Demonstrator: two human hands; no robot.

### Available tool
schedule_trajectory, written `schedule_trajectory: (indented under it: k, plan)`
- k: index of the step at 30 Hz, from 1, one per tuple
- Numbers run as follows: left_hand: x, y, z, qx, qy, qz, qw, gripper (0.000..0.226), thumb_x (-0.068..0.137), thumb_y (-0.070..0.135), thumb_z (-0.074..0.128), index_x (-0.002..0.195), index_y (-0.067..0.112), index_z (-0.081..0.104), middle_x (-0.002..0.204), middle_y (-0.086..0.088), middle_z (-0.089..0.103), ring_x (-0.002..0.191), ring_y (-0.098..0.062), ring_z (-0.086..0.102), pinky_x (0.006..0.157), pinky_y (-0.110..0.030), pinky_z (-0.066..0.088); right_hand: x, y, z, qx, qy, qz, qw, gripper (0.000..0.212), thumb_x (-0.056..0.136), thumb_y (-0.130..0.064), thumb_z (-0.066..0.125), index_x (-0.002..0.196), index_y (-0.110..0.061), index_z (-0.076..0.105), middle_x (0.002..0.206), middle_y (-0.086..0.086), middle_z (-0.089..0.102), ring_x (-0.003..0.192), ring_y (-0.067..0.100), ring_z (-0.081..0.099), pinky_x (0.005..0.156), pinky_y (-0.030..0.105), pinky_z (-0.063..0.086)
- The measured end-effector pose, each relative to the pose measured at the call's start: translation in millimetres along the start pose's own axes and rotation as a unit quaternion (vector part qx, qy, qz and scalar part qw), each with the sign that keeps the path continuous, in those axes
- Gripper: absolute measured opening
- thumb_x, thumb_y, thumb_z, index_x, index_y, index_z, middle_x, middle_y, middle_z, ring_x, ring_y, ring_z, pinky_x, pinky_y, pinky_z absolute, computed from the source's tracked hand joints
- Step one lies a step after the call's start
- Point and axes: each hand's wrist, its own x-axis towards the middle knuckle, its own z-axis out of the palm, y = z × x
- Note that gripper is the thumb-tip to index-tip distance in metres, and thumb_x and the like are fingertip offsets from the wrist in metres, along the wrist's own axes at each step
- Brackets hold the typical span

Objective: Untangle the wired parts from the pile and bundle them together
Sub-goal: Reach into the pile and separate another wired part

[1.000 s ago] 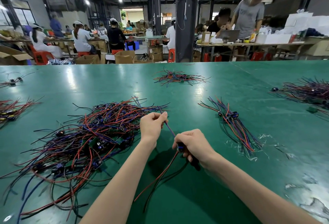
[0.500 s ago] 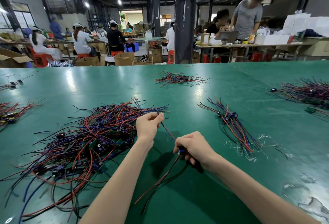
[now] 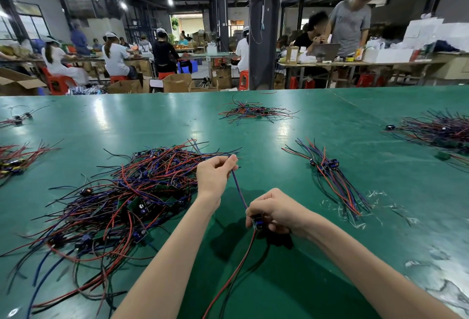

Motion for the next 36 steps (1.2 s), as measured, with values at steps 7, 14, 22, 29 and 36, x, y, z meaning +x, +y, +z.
schedule_trajectory:
  k: [7, 14, 22, 29, 36]
  plan:
    - [-0.1, 8.2, -3.2, -0.159, 0.002, -0.150, 0.976, 0.012, 0.084, 0.008, 0.069, 0.073, 0.005, 0.069, 0.056, 0.000, 0.066, 0.042, -0.003, 0.046, 0.042, -0.011, 0.042, -1.1, -2.5, -5.7, 0.006, -0.008, -0.036, 0.999, 0.028, 0.083, -0.014, 0.057, 0.059, -0.014, 0.071, 0.052, 0.003, 0.052, 0.038, 0.011, 0.027, 0.037, 0.014, 0.016]
    - [-2.1, 15.4, -1.3, -0.178, 0.008, -0.147, 0.973, 0.007, 0.084, 0.017, 0.071, 0.080, 0.010, 0.070, 0.069, 0.001, 0.069, 0.050, -0.004, 0.051, 0.046, -0.013, 0.044, 1.1, 1.1, -10.6, 0.035, 0.018, -0.033, 0.999, 0.024, 0.082, -0.013, 0.059, 0.064, -0.012, 0.074, 0.047, -0.003, 0.050, 0.035, 0.010, 0.026, 0.035, 0.013, 0.017]
    - [-12.4, 12.9, 7.6, -0.042, -0.222, -0.225, 0.948, 0.028, 0.091, 0.036, 0.057, 0.095, 0.009, 0.063, 0.094, -0.002, 0.068, 0.074, -0.012, 0.060, 0.056, -0.019, 0.051, 14.2, 4.0, -21.1, 0.160, 0.225, -0.042, 0.960, 0.016, 0.083, -0.011, 0.062, 0.075, -0.006, 0.075, 0.045, -0.008, 0.041, 0.039, 0.006, 0.025, 0.037, 0.016, 0.019]
    - [-33.3, 3.6, 22.6, -0.028, -0.344, -0.174, 0.922, 0.010, 0.090, 0.007, 0.059, 0.084, 0.006, 0.067, 0.068, 0.001, 0.069, 0.054, -0.003, 0.058, 0.053, -0.014, 0.046, 17.6, 8.9, -35.8, 0.223, 0.267, -0.025, 0.937, 0.016, 0.083, -0.013, 0.061, 0.078, -0.008, 0.075, 0.042, -0.009, 0.032, 0.037, 0.005, 0.024, 0.036, 0.014, 0.022]
    - [-35.3, 5.5, 23.5, -0.021, -0.334, -0.152, 0.930, 0.007, 0.088, 0.010, 0.063, 0.083, 0.008, 0.069, 0.072, 0.000, 0.068, 0.054, -0.004, 0.052, 0.049, -0.014, 0.039, 20.7, 9.8, -35.5, 0.282, 0.249, -0.037, 0.926, 0.018, 0.090, -0.018, 0.060, 0.080, -0.008, 0.072, 0.046, -0.006, 0.043, 0.039, 0.005, 0.028, 0.036, 0.016, 0.021]
